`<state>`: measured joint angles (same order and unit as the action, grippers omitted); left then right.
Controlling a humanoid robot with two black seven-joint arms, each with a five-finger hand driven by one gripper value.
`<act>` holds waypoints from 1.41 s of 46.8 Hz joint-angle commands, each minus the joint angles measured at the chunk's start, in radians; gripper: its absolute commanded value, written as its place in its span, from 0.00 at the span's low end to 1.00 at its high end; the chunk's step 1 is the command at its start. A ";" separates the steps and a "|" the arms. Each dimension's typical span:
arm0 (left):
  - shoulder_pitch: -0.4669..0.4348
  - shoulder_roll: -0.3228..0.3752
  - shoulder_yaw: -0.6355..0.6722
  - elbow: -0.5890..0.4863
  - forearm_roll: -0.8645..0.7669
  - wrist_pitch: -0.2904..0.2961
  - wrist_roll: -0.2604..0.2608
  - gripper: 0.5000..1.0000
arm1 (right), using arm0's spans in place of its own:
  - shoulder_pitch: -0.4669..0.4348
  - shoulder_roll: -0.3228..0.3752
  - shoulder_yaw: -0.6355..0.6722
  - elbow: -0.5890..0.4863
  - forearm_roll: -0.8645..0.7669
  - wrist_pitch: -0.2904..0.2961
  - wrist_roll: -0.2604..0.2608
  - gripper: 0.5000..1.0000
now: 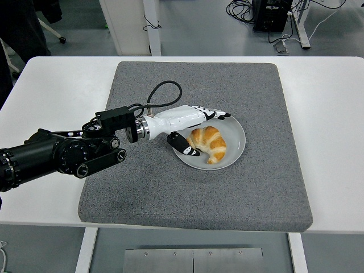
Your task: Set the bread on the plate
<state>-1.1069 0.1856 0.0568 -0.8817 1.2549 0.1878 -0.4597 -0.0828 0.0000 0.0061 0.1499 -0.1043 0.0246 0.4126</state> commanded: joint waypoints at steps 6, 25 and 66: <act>-0.008 0.005 -0.051 -0.003 -0.107 -0.099 -0.002 0.90 | 0.000 0.000 0.000 0.000 0.000 0.000 0.000 1.00; -0.008 0.018 -0.226 -0.003 -0.337 -0.261 0.000 0.91 | 0.000 0.000 0.000 0.000 0.000 0.000 0.000 1.00; 0.214 0.069 -0.497 0.062 -0.873 -0.099 -0.005 0.93 | 0.000 0.000 0.000 0.000 0.000 0.000 0.000 1.00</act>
<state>-0.9145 0.2592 -0.4264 -0.8266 0.4060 0.0795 -0.4639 -0.0828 0.0000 0.0062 0.1499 -0.1043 0.0246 0.4127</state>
